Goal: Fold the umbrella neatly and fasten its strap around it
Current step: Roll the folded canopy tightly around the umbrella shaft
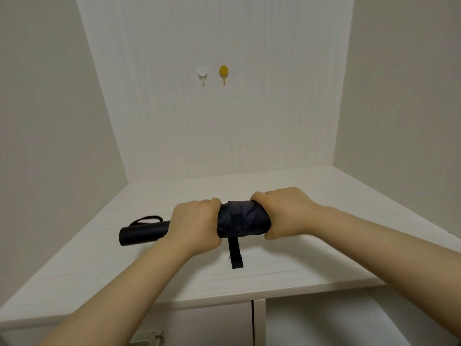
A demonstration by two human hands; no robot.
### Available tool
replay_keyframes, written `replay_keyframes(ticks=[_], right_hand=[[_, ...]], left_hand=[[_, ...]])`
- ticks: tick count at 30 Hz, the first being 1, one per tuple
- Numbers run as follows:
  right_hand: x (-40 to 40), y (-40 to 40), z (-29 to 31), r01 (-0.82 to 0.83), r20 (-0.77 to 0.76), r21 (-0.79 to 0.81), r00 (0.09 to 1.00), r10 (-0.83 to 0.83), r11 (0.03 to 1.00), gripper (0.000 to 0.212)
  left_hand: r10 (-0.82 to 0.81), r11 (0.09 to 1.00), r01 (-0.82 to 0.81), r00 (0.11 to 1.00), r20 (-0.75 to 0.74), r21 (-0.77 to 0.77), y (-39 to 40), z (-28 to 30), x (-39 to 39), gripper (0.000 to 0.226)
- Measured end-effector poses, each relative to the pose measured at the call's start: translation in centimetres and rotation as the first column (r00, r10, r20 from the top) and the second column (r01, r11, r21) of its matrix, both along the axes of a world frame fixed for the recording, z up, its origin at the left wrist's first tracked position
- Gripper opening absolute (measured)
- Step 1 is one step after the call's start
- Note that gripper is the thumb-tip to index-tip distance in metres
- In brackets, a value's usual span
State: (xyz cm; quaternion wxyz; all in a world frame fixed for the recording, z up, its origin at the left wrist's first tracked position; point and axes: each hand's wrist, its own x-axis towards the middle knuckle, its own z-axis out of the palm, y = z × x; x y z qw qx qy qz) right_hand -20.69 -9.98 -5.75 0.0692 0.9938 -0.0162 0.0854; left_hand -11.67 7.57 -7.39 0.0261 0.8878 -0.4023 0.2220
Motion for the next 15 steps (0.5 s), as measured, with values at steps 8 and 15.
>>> replay_keyframes(ticks=[8,15], right_hand=[[0.4,0.2,0.5,0.09,-0.037,0.099,0.996,-0.086,0.991,0.035],[0.9,0.2,0.5,0.066,-0.026,-0.03,0.997,-0.067,0.997,0.03]], left_hand=[[-0.042,0.999,0.048,0.963,0.266,-0.016,0.1,-0.9,0.8,0.043],[0.179,0.972,-0.18,0.984,0.016,0.15,-0.1,-0.1,-2.0,0.123]])
